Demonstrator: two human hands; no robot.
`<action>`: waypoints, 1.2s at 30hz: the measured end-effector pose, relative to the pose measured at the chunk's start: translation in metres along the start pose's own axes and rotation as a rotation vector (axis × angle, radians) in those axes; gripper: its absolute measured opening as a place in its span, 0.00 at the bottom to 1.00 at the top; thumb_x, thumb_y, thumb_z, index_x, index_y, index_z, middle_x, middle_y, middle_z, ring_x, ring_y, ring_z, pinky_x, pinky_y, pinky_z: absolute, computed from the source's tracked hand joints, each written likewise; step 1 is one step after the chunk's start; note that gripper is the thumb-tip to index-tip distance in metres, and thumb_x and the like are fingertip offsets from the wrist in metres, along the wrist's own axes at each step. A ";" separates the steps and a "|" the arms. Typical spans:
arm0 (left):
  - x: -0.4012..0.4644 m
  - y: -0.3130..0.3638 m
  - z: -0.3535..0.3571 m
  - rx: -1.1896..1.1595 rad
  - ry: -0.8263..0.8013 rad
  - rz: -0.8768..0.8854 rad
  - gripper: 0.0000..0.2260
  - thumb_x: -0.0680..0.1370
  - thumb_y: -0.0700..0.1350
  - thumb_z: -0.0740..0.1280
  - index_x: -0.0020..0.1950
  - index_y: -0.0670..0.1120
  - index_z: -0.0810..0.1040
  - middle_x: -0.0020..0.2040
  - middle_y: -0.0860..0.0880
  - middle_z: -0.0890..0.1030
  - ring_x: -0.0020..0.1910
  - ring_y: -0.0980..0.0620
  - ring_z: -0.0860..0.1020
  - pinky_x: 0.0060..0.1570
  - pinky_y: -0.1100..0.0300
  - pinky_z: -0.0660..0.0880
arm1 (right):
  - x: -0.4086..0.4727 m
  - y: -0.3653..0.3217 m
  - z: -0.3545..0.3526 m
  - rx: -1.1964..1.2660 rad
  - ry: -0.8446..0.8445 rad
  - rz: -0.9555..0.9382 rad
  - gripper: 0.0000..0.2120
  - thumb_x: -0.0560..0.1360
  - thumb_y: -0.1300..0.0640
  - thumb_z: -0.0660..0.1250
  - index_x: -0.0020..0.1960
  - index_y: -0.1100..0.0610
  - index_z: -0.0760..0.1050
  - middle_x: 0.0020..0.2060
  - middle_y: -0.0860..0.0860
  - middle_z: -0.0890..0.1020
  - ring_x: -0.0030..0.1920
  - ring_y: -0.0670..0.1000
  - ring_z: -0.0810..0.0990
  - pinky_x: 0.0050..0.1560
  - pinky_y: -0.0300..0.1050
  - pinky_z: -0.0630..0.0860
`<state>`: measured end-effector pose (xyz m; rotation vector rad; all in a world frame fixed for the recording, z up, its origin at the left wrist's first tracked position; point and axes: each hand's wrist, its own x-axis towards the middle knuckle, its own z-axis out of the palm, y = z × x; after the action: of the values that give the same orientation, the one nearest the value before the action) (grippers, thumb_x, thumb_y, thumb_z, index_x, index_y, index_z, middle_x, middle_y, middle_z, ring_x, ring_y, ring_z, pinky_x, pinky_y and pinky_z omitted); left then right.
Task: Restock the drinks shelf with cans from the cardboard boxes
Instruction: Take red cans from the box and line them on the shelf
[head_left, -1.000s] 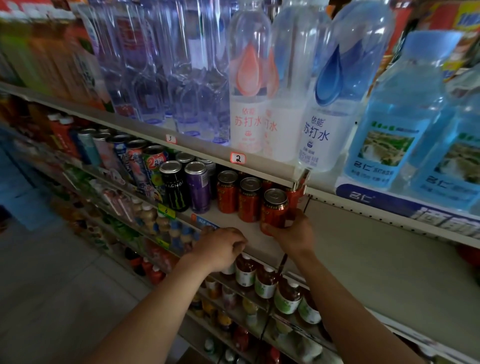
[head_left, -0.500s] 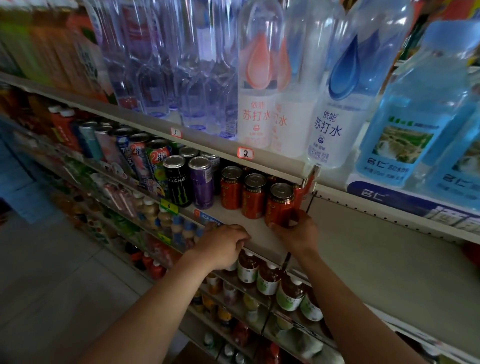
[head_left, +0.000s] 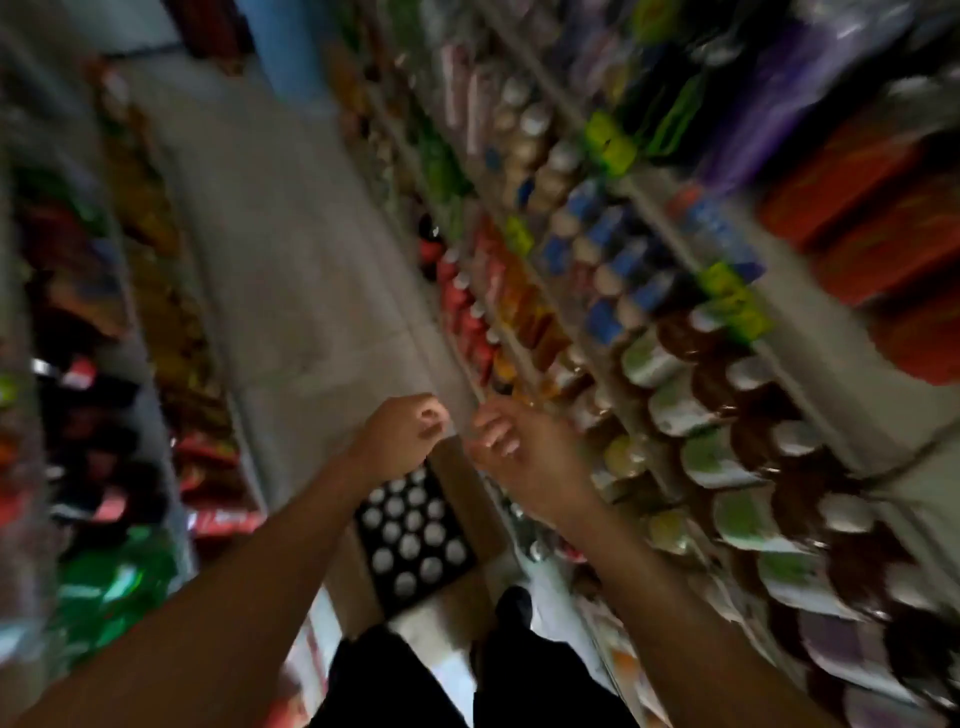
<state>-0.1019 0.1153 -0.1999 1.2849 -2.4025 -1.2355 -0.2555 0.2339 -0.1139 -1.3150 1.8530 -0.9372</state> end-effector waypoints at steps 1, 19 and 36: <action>-0.012 -0.039 0.015 -0.006 -0.030 -0.101 0.06 0.76 0.43 0.66 0.49 0.45 0.82 0.46 0.46 0.85 0.44 0.53 0.83 0.49 0.60 0.77 | 0.007 0.032 0.030 0.020 -0.102 0.085 0.11 0.70 0.53 0.72 0.51 0.55 0.77 0.37 0.51 0.81 0.33 0.42 0.77 0.38 0.37 0.74; -0.115 -0.398 0.270 -0.133 -0.010 -0.804 0.18 0.73 0.48 0.72 0.61 0.47 0.73 0.50 0.51 0.77 0.51 0.49 0.77 0.51 0.58 0.71 | 0.032 0.404 0.470 -0.660 -0.766 0.086 0.32 0.66 0.54 0.75 0.67 0.55 0.68 0.62 0.55 0.74 0.62 0.57 0.74 0.58 0.49 0.72; -0.096 -0.408 0.278 -0.229 -0.093 -0.647 0.42 0.64 0.41 0.76 0.75 0.48 0.62 0.70 0.46 0.68 0.68 0.46 0.71 0.66 0.57 0.70 | 0.032 0.406 0.450 -0.405 -0.708 0.132 0.30 0.59 0.45 0.78 0.60 0.49 0.76 0.48 0.47 0.83 0.50 0.49 0.80 0.48 0.45 0.76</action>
<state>0.0810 0.2329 -0.6530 2.0418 -1.8629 -1.6887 -0.0796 0.2210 -0.6949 -1.4812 1.5608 0.0140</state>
